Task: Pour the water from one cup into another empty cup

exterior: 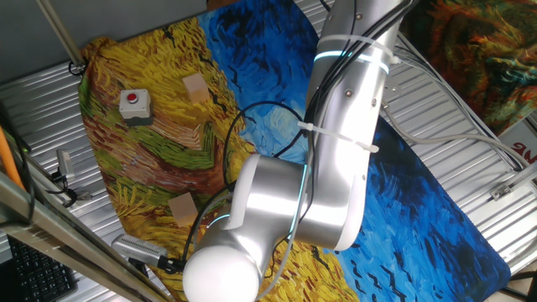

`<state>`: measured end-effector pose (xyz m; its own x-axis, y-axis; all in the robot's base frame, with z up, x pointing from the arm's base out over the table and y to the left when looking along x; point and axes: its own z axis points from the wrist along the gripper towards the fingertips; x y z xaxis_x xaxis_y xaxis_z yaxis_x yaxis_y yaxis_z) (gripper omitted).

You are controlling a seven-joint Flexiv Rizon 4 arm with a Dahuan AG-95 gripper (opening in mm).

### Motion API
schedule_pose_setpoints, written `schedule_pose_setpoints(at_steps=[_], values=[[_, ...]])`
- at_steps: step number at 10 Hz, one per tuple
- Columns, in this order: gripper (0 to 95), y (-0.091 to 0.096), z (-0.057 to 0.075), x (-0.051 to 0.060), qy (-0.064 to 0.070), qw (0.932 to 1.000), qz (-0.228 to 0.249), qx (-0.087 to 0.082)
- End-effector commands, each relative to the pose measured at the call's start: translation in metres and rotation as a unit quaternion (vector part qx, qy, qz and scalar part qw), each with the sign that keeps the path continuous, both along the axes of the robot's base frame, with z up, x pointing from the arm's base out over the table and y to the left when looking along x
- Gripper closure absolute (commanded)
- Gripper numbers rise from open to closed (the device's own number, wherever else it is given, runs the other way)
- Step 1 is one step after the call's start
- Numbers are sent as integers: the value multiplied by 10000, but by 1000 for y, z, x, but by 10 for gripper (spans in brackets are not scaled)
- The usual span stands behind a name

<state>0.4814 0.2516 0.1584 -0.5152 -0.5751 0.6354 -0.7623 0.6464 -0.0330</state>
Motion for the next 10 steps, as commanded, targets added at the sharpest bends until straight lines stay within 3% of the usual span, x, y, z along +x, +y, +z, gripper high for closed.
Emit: schedule_pose_setpoints(at_steps=[1,5,7,10], values=[[950,0,0,0,-11,10000,-4,11],[950,0,0,0,-91,9999,-45,87],[950,0,2,-1,-314,9992,-92,248],[950,2,10,-5,-862,9932,-96,774]])
